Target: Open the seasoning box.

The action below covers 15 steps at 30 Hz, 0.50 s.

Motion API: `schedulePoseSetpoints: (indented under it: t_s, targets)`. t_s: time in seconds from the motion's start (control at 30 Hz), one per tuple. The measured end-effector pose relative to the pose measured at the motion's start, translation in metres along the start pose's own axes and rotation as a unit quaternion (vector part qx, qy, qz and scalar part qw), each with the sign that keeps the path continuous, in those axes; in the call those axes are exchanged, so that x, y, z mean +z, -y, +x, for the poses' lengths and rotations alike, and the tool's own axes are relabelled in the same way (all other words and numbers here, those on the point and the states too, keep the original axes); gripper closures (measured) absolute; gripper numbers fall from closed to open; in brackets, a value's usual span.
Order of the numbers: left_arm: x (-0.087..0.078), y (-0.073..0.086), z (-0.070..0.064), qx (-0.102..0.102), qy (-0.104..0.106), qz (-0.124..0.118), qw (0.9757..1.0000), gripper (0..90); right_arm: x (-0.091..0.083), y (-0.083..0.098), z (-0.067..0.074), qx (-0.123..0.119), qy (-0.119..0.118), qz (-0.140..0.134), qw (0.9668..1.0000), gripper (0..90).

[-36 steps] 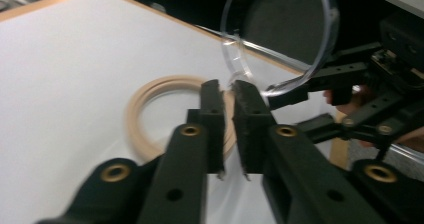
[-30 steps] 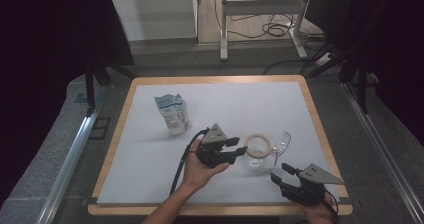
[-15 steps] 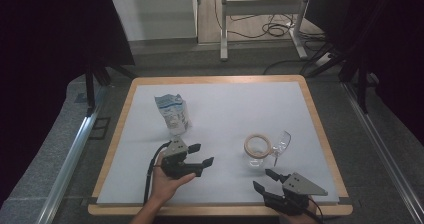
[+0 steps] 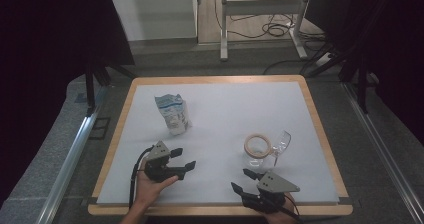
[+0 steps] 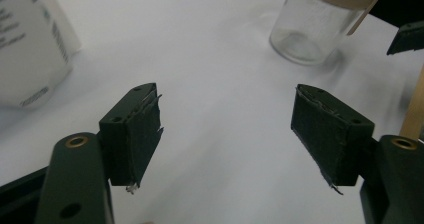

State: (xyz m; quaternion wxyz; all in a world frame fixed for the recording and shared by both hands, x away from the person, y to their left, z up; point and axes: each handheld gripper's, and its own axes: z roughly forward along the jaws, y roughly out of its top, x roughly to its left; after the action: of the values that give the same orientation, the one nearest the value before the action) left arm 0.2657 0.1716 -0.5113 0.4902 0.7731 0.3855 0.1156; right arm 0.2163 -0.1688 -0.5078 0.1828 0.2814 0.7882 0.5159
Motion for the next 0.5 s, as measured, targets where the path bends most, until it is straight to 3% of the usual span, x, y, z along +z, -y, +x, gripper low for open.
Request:
schedulePoseSetpoints:
  t_s: [0.2, 0.3, 0.5]
  targets:
    - [-0.009, 0.007, 0.015, -0.007, -0.016, 0.002, 0.9998, 26.8, 0.023, -0.007, -0.001, 0.001, -0.009, 0.007, 0.9999, 40.2]
    - [-0.013, 0.013, 0.028, -0.026, -0.025, 0.0, 0.9993, 27.0, 0.027, -0.007, -0.004, 0.006, -0.008, 0.008, 0.9999, 40.1]
    - [-0.017, 0.014, 0.038, -0.027, -0.042, -0.002, 0.9988, 27.7, 0.03, -0.011, -0.002, 0.008, -0.009, 0.001, 0.9999, 39.3]
